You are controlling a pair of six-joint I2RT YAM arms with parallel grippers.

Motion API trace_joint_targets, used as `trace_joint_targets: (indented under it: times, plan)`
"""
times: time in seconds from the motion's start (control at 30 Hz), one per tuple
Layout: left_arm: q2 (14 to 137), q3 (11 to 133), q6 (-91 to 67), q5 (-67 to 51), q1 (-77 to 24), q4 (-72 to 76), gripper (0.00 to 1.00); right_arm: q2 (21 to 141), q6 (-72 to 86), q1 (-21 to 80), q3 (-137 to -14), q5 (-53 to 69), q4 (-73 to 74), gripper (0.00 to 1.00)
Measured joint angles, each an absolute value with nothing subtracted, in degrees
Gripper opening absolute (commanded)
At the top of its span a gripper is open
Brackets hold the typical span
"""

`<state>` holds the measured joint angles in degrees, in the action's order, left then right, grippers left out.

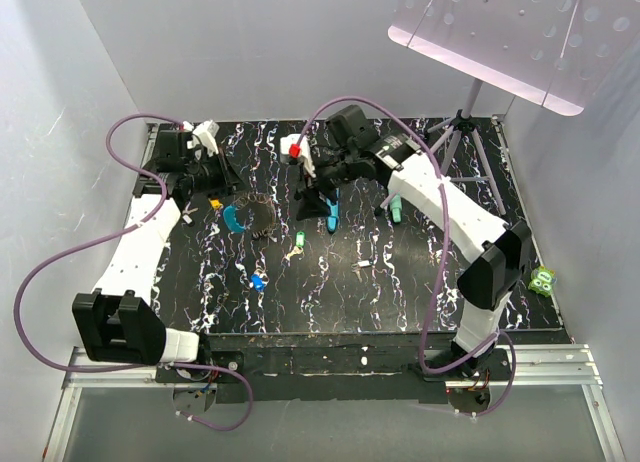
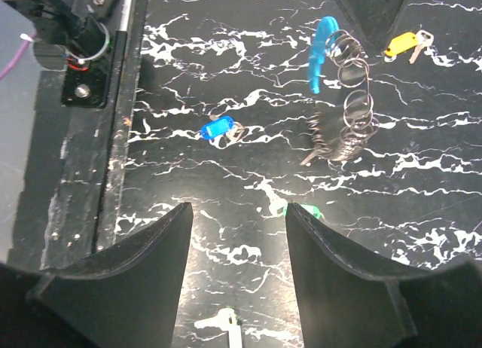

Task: Put the keys on the keyring

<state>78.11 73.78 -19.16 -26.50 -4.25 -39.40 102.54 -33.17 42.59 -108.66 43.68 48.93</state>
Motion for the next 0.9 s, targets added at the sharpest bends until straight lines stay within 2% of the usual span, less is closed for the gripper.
trace_joint_targets:
  times: [0.2, 0.6, 0.9]
  plan:
    - [74.65, 71.57, -23.77, -26.39, -4.23, -35.14, 0.00, 103.90, -32.84, 46.04, -107.18, 38.22, 41.15, 0.60]
    - [70.04, 64.60, -32.91, -26.26, -4.19, -28.12, 0.00, 100.55, -26.59, 50.06, -86.96, 25.69, 9.02, 0.58]
    - [67.33, 60.05, -38.57, -26.37, -4.08, -23.99, 0.00, 99.79, -24.40, 53.78, -78.81, 16.53, -11.35, 0.54]
